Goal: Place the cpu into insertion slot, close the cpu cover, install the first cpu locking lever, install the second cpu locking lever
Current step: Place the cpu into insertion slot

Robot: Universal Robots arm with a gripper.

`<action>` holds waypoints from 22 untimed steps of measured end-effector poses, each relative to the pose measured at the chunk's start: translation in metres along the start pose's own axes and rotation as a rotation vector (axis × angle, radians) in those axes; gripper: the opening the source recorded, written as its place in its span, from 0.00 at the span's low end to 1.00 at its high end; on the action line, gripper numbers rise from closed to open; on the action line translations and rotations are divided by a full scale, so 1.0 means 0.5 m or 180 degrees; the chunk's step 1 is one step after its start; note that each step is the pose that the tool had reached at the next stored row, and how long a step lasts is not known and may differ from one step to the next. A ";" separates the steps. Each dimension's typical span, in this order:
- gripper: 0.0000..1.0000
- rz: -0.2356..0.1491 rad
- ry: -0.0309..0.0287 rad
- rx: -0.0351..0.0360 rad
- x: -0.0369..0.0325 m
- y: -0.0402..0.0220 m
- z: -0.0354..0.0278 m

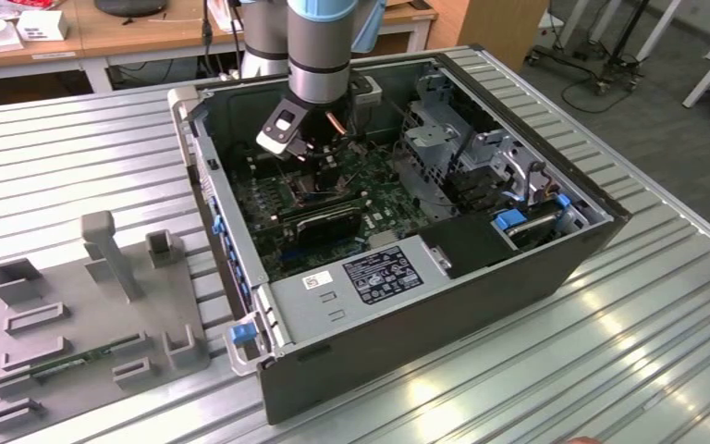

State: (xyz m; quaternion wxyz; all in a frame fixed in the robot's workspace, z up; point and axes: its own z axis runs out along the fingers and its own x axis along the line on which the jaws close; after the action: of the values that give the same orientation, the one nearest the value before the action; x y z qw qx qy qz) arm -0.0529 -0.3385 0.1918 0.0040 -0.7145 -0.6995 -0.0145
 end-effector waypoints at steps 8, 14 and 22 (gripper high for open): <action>0.54 0.0000 0.0001 0.0000 0.001 0.000 -0.007; 0.54 -0.0003 0.0001 -0.0001 0.000 0.000 -0.010; 0.54 -0.0079 0.0002 0.0002 0.000 0.000 -0.009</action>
State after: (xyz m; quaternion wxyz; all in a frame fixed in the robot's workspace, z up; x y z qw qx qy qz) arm -0.0529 -0.3384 0.1964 0.0042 -0.7057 -0.7083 -0.0146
